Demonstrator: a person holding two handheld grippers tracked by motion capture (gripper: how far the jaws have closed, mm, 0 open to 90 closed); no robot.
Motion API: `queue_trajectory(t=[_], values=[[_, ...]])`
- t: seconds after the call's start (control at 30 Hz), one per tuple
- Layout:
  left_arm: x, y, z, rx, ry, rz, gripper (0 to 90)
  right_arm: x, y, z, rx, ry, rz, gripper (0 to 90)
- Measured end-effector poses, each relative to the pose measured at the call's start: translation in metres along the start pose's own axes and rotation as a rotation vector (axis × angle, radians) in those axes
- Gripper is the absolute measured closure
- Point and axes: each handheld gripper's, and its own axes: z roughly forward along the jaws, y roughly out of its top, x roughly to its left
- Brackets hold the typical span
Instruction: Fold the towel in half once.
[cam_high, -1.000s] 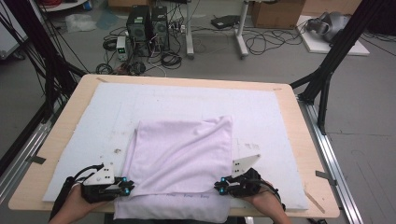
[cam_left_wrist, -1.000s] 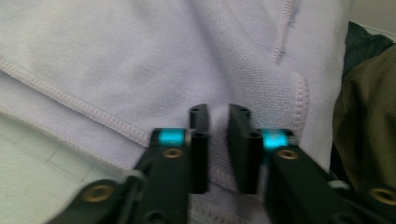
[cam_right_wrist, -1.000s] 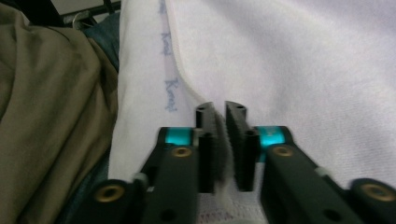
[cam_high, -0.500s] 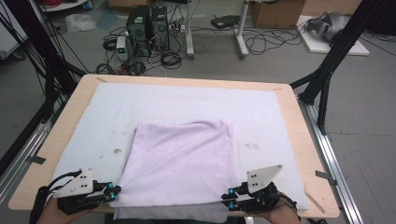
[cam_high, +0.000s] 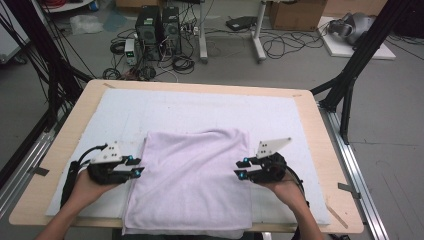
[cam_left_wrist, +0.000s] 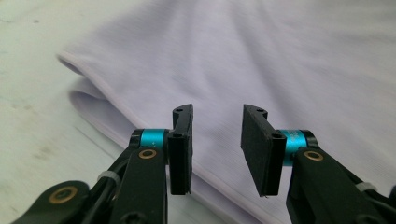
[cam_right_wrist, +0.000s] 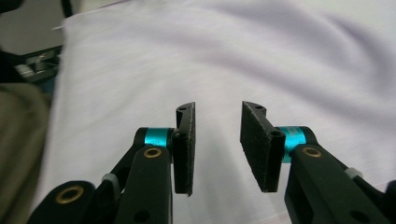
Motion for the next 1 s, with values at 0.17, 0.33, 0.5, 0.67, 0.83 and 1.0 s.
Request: queue_trajectory(t=[0.17, 0.33, 0.5, 0.67, 0.83, 1.0], values=[[0.041, 0.02, 0.023, -0.006, 0.007, -0.088, 62.0, -0.042, 0.015, 0.007, 0.02, -0.06, 0.021, 61.7], [0.075, 0.033, 0.034, -0.006, 0.023, -0.138, 55.4, -0.079, 0.025, 0.013, 0.029, -0.086, 0.035, 57.1], [0.089, 0.045, 0.053, 0.011, -0.007, -0.158, 44.8, -0.104, 0.024, 0.018, 0.044, -0.135, 0.041, 52.2], [0.083, 0.045, 0.061, 0.069, -0.071, -0.101, 81.4, -0.115, 0.016, 0.021, 0.031, -0.16, 0.085, 51.4], [0.055, 0.033, 0.047, 0.046, -0.131, -0.055, 86.7, -0.106, 0.019, 0.027, 0.06, -0.13, 0.066, 50.4], [0.039, 0.021, 0.04, 0.119, -0.234, -0.019, 74.4, -0.093, 0.023, 0.027, 0.067, -0.125, 0.019, 50.4]])
